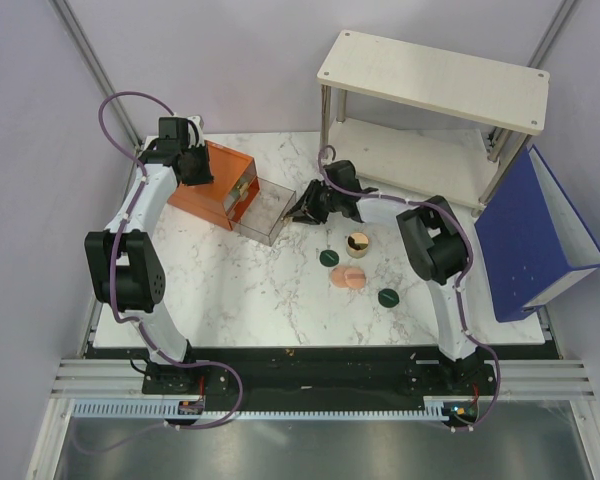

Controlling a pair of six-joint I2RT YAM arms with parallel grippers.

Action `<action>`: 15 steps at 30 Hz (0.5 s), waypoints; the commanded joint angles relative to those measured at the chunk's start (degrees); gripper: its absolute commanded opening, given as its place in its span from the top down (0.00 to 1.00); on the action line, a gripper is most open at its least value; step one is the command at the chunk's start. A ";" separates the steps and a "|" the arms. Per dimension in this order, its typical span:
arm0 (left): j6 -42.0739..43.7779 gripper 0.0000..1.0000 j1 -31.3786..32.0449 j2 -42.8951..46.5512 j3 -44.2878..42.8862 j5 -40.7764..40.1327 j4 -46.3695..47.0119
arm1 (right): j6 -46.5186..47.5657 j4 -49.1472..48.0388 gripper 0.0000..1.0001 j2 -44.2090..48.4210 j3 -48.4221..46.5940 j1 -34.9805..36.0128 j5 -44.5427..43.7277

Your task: Organize the makeup

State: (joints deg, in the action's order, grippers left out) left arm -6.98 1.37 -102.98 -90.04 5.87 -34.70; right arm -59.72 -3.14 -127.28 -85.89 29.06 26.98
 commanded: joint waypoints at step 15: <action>2.24 0.98 -0.14 -4.16 2.59 -1.83 -12.94 | 38.80 48.30 0.34 16.26 -10.28 -0.93 -28.28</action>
State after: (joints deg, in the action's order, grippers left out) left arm -6.94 1.37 -103.02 -90.48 5.65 -35.90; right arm -30.02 34.11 -114.93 -99.44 28.12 7.97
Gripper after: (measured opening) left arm 0.022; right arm 0.647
